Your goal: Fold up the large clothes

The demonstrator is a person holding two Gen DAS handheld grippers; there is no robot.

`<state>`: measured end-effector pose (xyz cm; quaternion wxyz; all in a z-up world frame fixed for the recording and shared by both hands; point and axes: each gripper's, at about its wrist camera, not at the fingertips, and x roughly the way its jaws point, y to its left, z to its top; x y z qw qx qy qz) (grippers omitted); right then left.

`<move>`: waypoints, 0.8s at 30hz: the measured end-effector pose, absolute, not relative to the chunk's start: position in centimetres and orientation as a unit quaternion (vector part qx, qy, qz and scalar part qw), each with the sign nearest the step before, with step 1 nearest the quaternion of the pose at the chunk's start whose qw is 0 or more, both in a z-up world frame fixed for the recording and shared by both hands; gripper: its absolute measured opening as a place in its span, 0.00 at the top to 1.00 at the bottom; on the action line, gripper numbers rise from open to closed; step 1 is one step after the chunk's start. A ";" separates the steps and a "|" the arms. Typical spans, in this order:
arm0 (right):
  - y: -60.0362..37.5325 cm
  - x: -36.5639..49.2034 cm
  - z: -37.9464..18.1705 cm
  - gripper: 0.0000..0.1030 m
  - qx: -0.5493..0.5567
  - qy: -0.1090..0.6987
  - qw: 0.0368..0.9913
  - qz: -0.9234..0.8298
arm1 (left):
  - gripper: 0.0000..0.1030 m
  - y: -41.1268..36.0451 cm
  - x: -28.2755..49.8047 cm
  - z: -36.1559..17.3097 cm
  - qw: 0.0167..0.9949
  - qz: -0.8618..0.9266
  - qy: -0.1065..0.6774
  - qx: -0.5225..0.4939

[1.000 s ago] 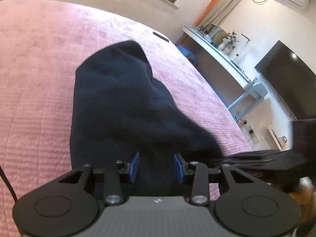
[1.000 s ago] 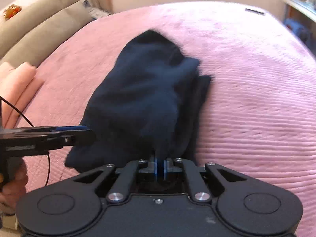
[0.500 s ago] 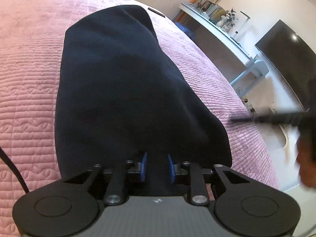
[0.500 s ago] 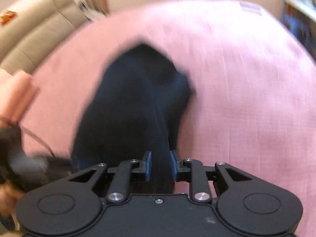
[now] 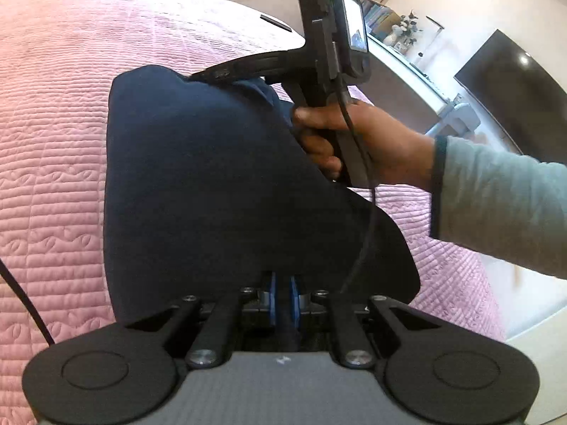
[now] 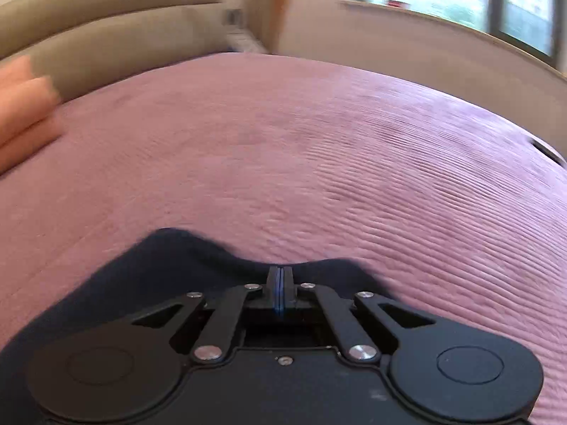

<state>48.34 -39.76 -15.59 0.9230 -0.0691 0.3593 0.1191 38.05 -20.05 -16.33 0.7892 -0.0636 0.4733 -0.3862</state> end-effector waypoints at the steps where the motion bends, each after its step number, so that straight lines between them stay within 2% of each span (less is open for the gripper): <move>1: -40.4 48.3 -15.4 1.00 -0.074 0.366 0.923 0.091 | 0.89 -20.1 38.0 -16.4 0.788 -0.385 0.476 -0.060; 3: -42.9 48.0 -14.6 1.00 -0.046 0.390 0.918 0.057 | 0.89 -20.8 37.5 -16.3 0.788 -0.385 0.478 -0.048; 7: -44.1 42.4 -9.1 0.87 0.018 0.380 0.922 0.071 | 0.89 -21.1 36.9 -15.0 0.791 -0.393 0.468 -0.036; 9: -42.6 39.6 -7.8 0.88 0.055 0.379 0.917 0.111 | 0.89 -21.3 36.7 -14.8 0.788 -0.396 0.470 -0.031; 11: -40.7 38.0 -8.8 0.88 0.046 0.411 0.902 0.128 | 0.88 -21.8 36.7 -15.4 0.784 -0.393 0.480 -0.016; 15: -40.9 35.3 -14.2 0.91 -0.026 0.473 0.880 0.040 | 0.89 -22.2 35.9 -16.3 0.786 -0.384 0.485 0.005; 17: -42.6 34.0 -13.5 0.93 0.011 0.475 0.879 0.022 | 0.88 -22.6 35.3 -16.0 0.788 -0.382 0.482 0.017; 21: -42.5 31.1 -9.0 0.89 0.066 0.441 0.894 0.042 | 0.85 -23.3 34.6 -15.8 0.803 -0.362 0.474 0.016; 24: -40.4 30.2 -9.6 0.89 0.087 0.448 0.886 0.082 | 0.84 -23.6 34.8 -15.9 0.814 -0.337 0.473 0.008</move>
